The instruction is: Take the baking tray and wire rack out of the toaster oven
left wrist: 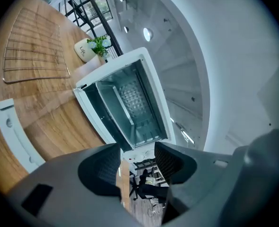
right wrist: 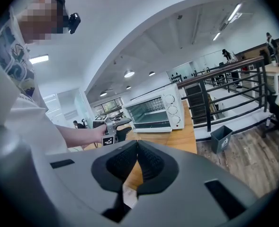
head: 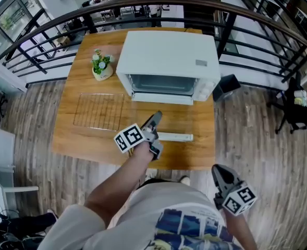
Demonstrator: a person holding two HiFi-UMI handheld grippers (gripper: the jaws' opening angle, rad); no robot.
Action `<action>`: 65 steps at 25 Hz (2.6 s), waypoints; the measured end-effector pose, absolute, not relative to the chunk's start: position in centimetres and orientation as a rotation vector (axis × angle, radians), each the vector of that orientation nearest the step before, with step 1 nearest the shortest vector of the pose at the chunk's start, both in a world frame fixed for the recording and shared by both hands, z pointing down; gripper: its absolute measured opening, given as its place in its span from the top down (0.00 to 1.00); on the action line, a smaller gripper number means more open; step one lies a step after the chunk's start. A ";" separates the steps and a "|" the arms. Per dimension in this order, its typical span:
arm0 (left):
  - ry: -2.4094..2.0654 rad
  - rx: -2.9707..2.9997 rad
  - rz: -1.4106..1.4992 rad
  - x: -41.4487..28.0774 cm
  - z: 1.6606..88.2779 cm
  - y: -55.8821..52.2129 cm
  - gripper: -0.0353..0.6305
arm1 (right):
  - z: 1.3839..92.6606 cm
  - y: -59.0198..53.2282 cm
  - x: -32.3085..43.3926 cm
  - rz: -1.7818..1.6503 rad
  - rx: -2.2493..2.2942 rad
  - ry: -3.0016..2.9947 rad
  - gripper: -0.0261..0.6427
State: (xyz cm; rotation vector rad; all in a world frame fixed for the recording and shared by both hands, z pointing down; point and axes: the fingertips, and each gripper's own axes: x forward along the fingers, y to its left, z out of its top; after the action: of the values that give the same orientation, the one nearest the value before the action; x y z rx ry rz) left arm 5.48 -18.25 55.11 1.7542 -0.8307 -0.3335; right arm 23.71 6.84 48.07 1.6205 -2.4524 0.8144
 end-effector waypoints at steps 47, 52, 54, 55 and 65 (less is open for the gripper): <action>-0.774 1.476 -0.517 10.5 65.3 -37.1 0.84 | 49.3 7.9 25.6 0.891 2.033 -2.063 0.96; -0.778 1.447 -0.528 10.4 65.4 -36.9 0.85 | 49.2 7.9 25.7 0.894 2.031 -2.067 0.96; -0.777 1.439 -0.532 10.4 65.4 -36.6 0.85 | 49.2 7.8 25.6 0.893 2.022 -2.075 0.96; -0.775 1.436 -0.533 10.4 65.4 -36.5 0.85 | 49.1 7.7 25.7 0.892 2.018 -2.079 0.96; -0.769 1.419 -0.537 9.8 65.6 -34.5 0.85 | 49.1 7.5 25.8 0.889 1.976 -2.111 0.96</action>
State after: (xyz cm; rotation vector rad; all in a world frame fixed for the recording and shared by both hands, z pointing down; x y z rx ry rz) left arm 9.84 -34.50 65.62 1.4188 -0.7694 -0.5367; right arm 25.83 7.45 49.15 1.9756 -2.1107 0.8889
